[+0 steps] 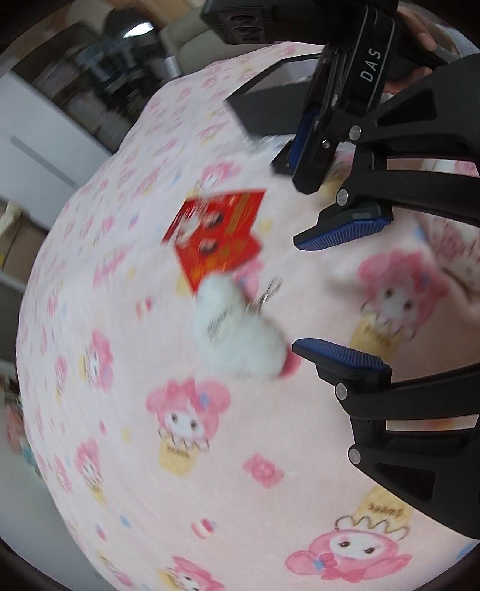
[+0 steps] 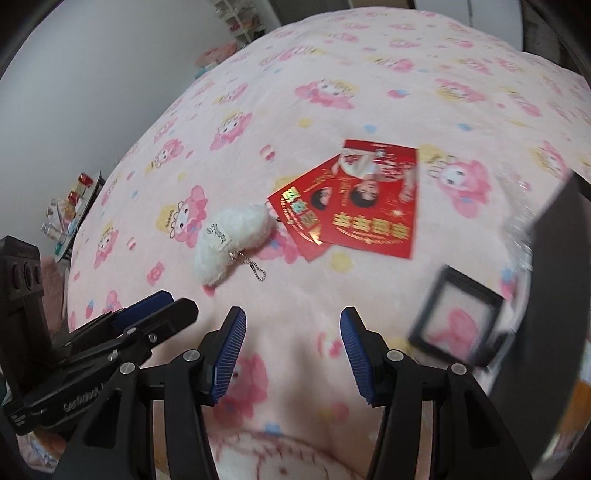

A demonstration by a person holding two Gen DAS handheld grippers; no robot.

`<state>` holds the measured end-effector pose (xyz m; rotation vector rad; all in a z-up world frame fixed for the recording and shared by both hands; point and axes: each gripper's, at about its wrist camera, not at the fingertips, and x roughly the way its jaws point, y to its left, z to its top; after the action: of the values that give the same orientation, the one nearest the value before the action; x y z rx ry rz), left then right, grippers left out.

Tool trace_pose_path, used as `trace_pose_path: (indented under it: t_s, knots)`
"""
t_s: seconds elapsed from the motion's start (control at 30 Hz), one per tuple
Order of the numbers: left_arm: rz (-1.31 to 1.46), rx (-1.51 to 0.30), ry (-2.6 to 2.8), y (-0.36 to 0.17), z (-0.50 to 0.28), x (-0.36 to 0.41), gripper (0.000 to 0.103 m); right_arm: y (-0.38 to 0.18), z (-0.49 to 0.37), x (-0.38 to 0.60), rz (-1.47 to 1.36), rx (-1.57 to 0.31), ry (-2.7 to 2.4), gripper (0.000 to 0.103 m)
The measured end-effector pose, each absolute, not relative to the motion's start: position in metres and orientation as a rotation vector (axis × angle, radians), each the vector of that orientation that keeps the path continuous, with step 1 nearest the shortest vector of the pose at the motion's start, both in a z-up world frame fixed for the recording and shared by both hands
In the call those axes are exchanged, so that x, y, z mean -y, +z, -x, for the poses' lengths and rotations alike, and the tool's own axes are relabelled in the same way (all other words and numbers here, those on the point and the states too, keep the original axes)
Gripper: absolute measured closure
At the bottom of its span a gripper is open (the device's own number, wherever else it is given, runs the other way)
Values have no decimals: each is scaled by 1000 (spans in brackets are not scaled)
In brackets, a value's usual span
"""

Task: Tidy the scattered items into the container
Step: 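Grasp the white fluffy keychain with the left tool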

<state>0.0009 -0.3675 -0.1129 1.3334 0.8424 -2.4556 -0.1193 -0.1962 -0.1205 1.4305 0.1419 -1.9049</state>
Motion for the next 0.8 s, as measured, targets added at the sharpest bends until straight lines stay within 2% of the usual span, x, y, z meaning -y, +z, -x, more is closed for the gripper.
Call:
trace_pose_path:
  t_s: [0.23, 0.5, 0.53, 0.6, 0.7, 0.8]
  knots:
    - [-1306, -966, -2379, -140, 18, 413, 43, -141, 140, 243, -1445, -228, -1866, 54]
    - [-1347, -1300, -2350, -184, 44, 427, 38, -163, 147, 261, -1477, -256, -1817, 53]
    - [-1364, -1291, -2341, -187, 47, 423, 39, -166, 147, 262, -1482, -254, -1806, 53]
    - [-1389, -1235, -2343, -186, 50, 415, 60, -174, 148, 265, -1504, -259, -1783, 53]
    - [-1404, -1207, -2371, -177, 47, 402, 71, -175, 144, 258, -1528, -246, -1762, 53]
    - [-1400, -1184, -2441, -155, 40, 386, 75, -157, 132, 243, -1481, -211, -1772, 53]
